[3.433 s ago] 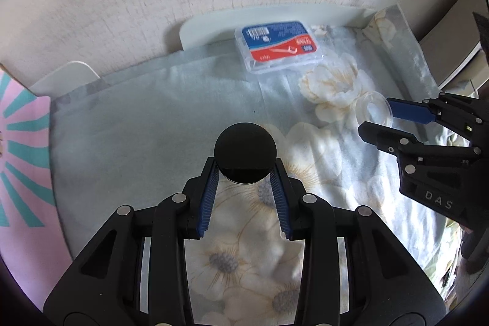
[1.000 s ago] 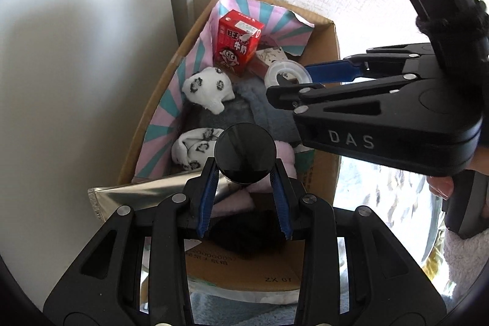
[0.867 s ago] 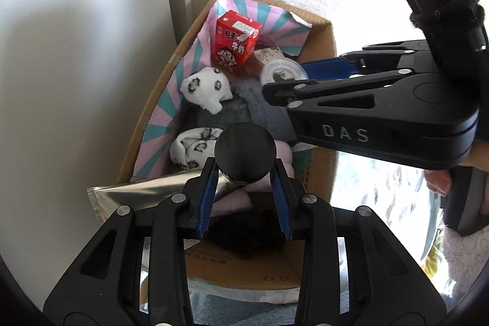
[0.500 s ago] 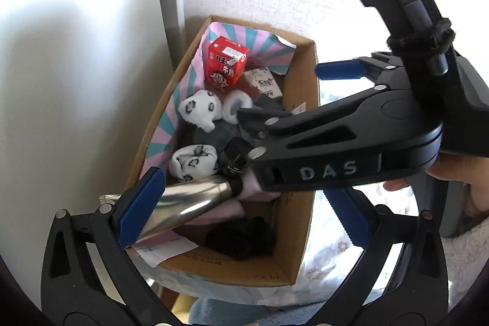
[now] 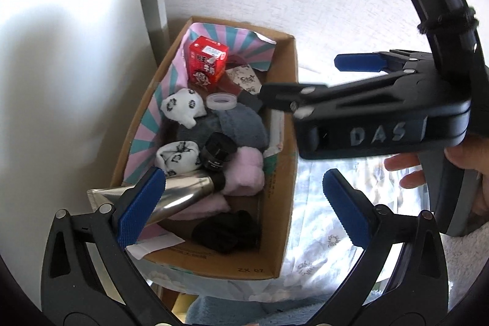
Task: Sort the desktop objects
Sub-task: 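Carry bottle and tape roll over the cardboard box and open both grippers, then move left gripper to the clear plastic case while right gripper approaches floss box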
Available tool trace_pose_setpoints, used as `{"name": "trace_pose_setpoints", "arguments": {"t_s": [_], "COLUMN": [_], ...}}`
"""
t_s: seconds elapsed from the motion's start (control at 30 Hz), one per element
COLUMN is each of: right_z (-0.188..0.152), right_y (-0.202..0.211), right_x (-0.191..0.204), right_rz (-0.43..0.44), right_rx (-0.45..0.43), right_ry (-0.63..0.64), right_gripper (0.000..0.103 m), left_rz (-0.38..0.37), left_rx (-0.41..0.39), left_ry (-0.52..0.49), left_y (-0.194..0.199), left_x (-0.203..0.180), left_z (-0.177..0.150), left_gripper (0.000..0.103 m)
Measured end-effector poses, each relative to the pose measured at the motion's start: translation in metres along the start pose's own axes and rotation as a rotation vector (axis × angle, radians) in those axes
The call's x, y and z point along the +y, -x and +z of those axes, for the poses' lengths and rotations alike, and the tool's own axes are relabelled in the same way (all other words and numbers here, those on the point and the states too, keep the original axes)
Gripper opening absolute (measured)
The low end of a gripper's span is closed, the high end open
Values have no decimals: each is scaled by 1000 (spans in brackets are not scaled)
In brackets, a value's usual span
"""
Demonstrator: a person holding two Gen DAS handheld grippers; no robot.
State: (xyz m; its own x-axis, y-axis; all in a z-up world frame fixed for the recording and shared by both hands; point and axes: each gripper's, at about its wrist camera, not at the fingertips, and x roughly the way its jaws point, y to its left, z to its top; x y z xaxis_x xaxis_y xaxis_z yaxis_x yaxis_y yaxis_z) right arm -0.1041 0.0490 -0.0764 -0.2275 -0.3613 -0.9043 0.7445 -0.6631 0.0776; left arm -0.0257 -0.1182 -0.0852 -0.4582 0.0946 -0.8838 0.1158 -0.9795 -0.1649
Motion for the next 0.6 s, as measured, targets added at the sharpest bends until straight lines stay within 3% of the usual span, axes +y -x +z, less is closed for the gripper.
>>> {"name": "trace_pose_setpoints", "arguments": {"t_s": [0.2, 0.33, 0.6], "right_z": [-7, -14, -46], "right_y": [20, 32, 60], "right_x": [-21, -34, -78], "right_rz": [49, 36, 13], "right_rx": [-30, -44, -71], "right_ry": [-97, -119, -192], "right_gripper": [103, 103, 103], "left_rz": [-11, -29, -126], "left_rx": [-11, -13, 34], "left_ry": [-31, -63, -143], "left_y": [4, 3, -15], "left_x": [-12, -26, -72], "left_z": [0, 3, 3], "left_gripper": [103, 103, 103]}}
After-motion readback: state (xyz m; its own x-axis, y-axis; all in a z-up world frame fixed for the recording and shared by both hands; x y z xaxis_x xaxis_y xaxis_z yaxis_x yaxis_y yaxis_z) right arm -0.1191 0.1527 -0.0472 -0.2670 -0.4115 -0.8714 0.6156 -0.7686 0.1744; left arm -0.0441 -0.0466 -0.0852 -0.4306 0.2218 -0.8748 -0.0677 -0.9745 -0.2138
